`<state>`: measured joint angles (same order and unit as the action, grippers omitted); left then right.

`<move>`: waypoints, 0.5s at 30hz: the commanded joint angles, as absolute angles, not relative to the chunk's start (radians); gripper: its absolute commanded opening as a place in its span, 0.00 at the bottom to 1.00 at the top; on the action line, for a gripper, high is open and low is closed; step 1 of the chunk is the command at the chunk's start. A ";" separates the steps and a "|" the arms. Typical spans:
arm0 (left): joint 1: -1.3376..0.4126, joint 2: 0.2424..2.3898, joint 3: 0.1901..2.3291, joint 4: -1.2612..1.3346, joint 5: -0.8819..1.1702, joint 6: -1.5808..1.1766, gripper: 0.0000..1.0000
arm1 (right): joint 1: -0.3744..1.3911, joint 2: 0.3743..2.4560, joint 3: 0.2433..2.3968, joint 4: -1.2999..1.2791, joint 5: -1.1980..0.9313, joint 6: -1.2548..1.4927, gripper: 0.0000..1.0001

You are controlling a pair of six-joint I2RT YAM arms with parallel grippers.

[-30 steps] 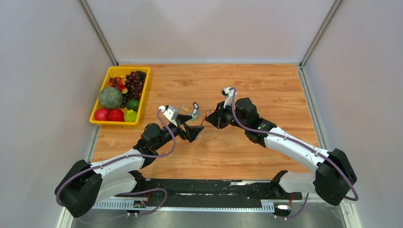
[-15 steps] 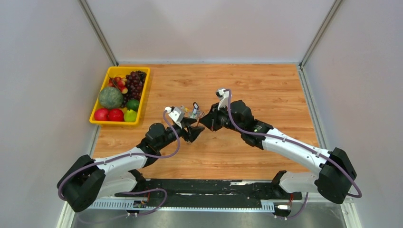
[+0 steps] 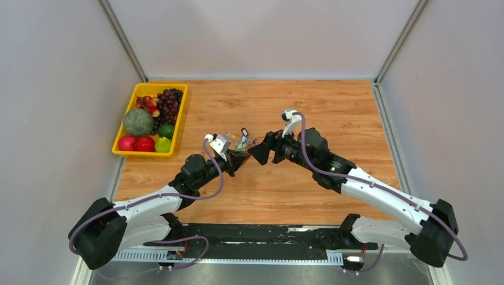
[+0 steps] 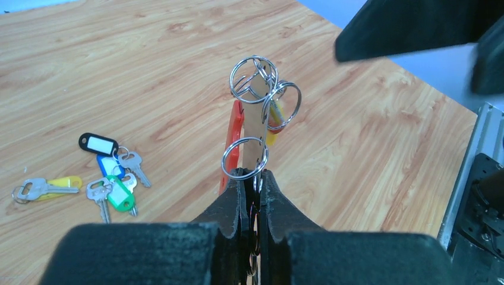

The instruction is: Remove the keys from the keyring

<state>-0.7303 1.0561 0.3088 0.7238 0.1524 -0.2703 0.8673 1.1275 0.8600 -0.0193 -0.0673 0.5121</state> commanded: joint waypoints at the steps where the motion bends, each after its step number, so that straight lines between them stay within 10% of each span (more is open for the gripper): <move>1: -0.729 1.027 0.335 0.757 0.188 -0.251 0.00 | 0.870 0.995 0.831 -0.041 0.056 0.444 0.79; 15: -0.729 0.953 0.307 0.804 0.643 -0.148 0.00 | 0.868 0.699 0.642 -0.116 0.052 0.088 0.64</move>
